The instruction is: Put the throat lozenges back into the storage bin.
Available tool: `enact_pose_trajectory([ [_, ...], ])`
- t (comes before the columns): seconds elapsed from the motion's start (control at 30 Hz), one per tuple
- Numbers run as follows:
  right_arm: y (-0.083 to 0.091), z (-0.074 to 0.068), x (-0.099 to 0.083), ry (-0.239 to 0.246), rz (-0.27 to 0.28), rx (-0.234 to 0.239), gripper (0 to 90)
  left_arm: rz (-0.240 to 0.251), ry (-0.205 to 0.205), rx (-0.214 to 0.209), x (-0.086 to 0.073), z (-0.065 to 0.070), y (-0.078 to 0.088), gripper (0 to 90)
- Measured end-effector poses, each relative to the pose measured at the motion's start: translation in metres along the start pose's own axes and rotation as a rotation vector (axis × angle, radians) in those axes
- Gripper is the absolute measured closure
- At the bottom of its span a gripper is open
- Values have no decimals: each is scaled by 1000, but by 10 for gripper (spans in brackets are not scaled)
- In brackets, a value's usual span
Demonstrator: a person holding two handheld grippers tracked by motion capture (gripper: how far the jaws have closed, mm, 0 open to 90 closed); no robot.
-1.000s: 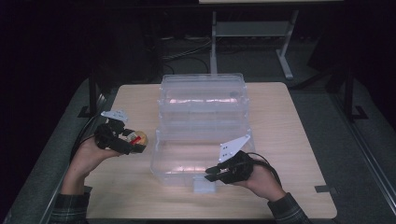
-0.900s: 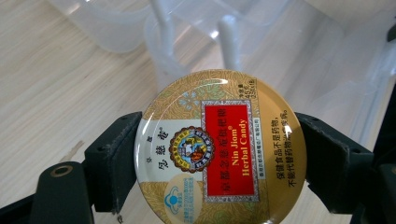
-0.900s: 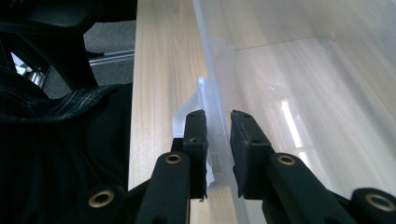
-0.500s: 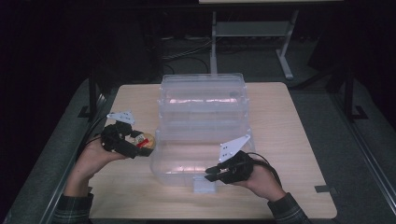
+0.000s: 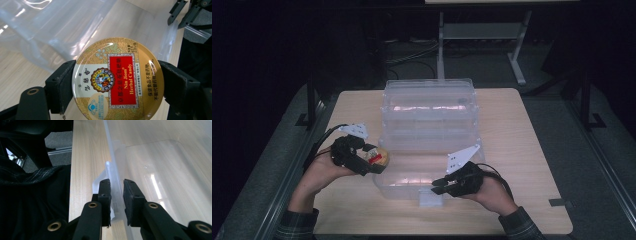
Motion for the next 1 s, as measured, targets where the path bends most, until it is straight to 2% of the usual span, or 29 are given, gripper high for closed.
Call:
enact_pose_trajectory([
  [0.13, 0, 0, 0, 1, 1, 0, 766, -5, -18, -3, 2, 4, -6, 199],
  [0.17, 0, 0, 0, 1, 0, 0, 766, -8, -33, 1, 3, 5, -8, 198],
  [0.63, 0, 0, 0, -1, 0, 0, 766, -56, -62, -12, 4, 12, -29, 198],
  [1.0, 0, 0, 0, 2, 1, 0, 766, -76, -83, -13, 4, 15, -36, 198],
])
Point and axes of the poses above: each handheld gripper's, and its own axes: y roughly backward along the jaws, x roughly out of its top, z roughly to its right, the point moved 7 cm from there along -y, roughly forward along the jaws, and after that the axes turned 8 degrees about -x, right-handed, at the moved point
